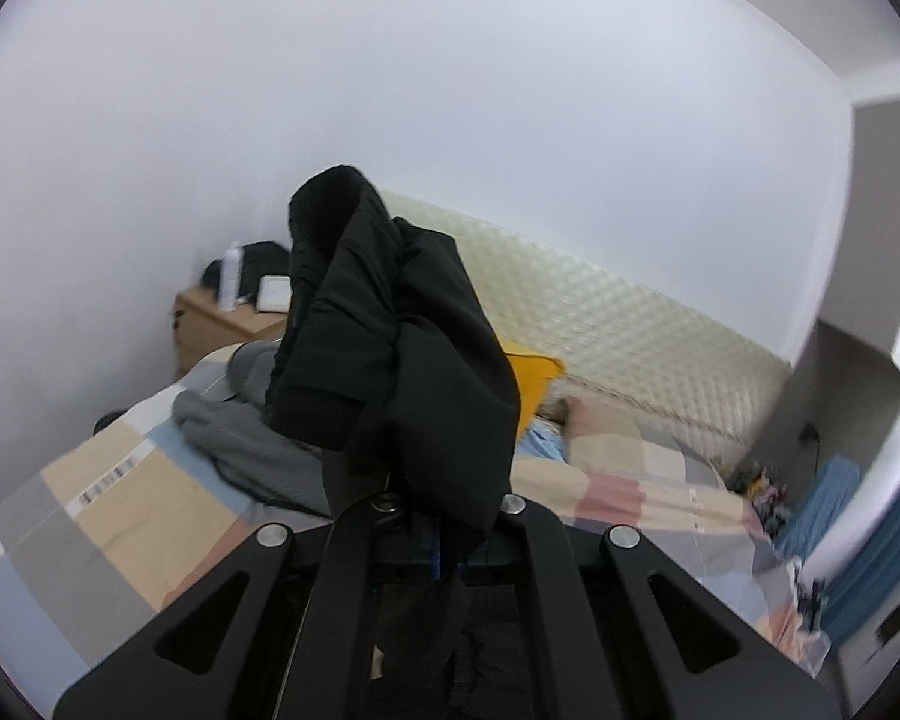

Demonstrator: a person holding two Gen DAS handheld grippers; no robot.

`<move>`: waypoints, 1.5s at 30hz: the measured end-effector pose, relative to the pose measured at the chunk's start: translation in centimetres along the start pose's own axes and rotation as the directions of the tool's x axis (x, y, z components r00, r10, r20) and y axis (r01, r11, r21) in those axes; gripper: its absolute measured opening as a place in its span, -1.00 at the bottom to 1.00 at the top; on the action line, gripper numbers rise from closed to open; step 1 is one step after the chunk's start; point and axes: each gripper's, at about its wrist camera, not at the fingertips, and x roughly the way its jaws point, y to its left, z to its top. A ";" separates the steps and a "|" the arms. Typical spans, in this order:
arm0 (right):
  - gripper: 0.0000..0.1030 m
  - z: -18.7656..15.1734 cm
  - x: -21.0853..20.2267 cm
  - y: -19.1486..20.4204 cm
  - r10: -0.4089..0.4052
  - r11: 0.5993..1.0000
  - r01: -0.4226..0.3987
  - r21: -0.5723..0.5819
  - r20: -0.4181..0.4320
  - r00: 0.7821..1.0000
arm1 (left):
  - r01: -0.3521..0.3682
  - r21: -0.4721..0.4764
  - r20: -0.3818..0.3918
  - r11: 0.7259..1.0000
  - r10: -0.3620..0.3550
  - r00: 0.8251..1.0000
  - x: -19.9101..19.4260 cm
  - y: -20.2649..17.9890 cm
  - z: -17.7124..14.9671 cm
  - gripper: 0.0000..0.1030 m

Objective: Fold large clothes
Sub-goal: 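Lift the held sleeve up with the left gripper, then fold the held sleeve across the jacket body and open the left gripper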

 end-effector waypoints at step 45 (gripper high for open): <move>0.99 -2.0 2.6 -11.8 -0.007 0.938 0.016 0.346 -0.025 1.000 | 0.377 0.218 -0.454 0.900 -0.248 0.856 15.5 -32.4 -29.5 -0.95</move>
